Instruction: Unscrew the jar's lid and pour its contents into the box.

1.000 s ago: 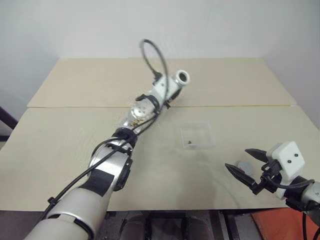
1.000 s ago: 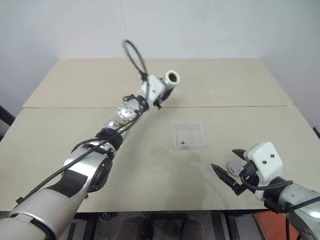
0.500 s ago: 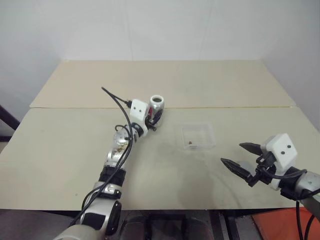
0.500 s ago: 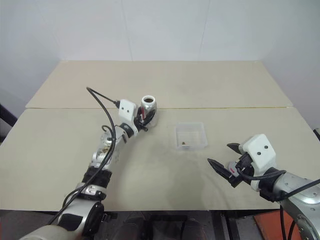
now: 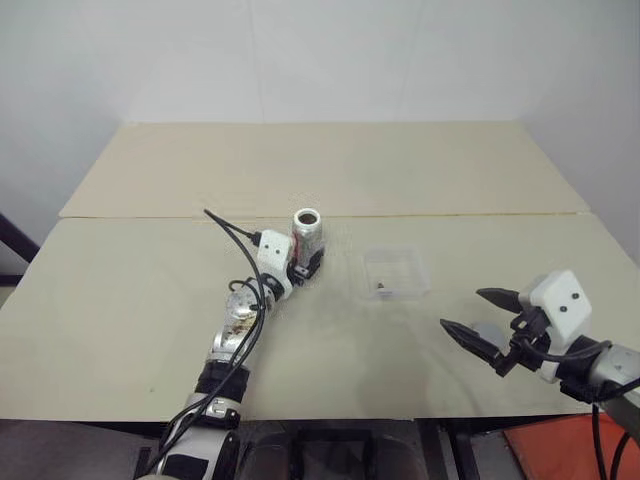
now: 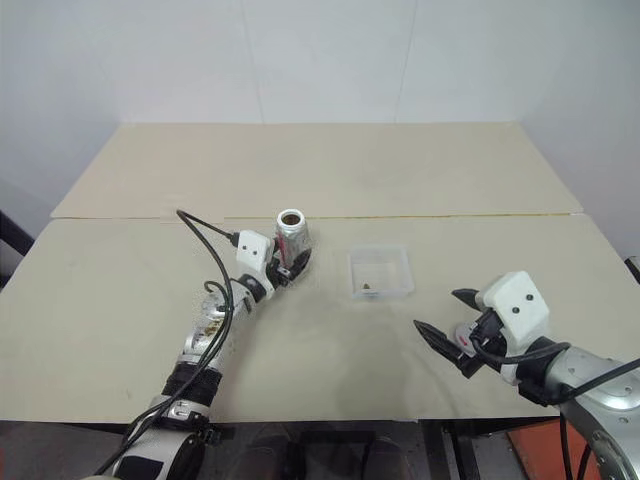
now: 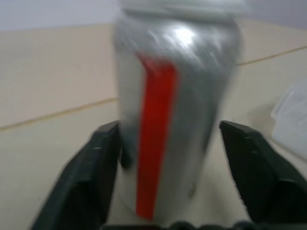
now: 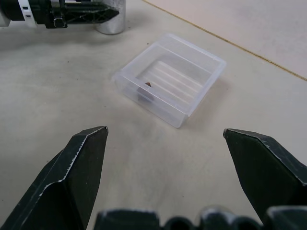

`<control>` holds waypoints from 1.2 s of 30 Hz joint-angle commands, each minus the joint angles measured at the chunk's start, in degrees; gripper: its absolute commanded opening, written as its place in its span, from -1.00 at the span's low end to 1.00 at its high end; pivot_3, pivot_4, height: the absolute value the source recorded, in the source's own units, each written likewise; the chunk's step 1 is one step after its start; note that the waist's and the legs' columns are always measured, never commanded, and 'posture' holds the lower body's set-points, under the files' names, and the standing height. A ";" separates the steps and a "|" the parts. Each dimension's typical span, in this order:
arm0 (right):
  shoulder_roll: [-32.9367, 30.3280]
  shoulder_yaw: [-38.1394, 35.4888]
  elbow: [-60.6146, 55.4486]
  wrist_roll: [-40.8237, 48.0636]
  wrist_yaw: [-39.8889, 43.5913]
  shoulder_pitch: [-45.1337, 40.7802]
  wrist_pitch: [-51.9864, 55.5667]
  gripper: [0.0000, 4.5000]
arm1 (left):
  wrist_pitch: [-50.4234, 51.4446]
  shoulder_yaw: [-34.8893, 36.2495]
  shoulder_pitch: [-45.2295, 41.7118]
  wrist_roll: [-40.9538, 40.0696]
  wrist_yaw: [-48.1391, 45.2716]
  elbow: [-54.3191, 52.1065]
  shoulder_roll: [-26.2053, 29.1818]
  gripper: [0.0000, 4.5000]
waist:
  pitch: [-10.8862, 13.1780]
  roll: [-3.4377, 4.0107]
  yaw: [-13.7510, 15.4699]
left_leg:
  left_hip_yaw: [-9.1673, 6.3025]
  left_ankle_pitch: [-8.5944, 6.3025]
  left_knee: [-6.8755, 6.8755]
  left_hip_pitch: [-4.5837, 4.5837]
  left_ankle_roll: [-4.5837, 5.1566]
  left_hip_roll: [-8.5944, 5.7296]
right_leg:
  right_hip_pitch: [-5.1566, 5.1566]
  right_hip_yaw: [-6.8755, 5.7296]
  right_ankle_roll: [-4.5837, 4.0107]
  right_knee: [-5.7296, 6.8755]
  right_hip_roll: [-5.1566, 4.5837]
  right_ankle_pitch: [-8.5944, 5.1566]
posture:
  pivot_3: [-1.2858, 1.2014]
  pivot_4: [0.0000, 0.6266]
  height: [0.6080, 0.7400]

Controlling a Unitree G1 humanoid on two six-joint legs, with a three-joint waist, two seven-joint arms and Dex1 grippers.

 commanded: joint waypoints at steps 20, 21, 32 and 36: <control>-6.73 -8.54 3.95 1.59 16.99 4.25 -8.21 1.00 | 15.24 7.65 27.88 -17.60 -10.19 -44.35 13.64 1.00 | -0.03 0.05 -0.25 | 0.02 -0.08 -0.11 0.04 0.03 0.12 | -0.05 0.09 -0.15 -0.06 -0.06 -0.07 | 0.03 -0.52 1.00; -7.82 -9.95 4.71 1.61 19.64 5.04 -9.17 1.00 | 16.01 9.22 28.89 -19.05 -11.83 -45.21 16.06 1.00 | -0.03 0.05 -0.24 | 0.02 -0.09 -0.13 0.07 0.03 0.13 | -0.04 0.08 -0.17 -0.05 -0.06 -0.08 | 0.03 -0.52 1.00; -13.05 -13.68 11.50 -0.97 32.73 6.92 -15.74 1.00 | 17.99 19.68 35.88 -29.20 -21.41 -47.06 27.84 1.00 | -0.05 0.08 -0.23 | 0.06 -0.18 -0.39 0.33 0.18 0.11 | 0.04 0.11 -0.29 -0.04 -0.05 -0.14 | 0.03 -0.52 1.00; -14.79 -13.61 14.51 -3.02 34.56 6.49 -17.05 1.00 | 17.05 19.54 38.35 -30.14 -21.68 -48.71 27.11 1.00 | -0.04 0.07 -0.15 | 0.09 -0.06 -0.44 0.33 -0.03 0.11 | 0.05 0.12 -0.31 -0.07 -0.05 -0.17 | 0.03 -0.52 1.00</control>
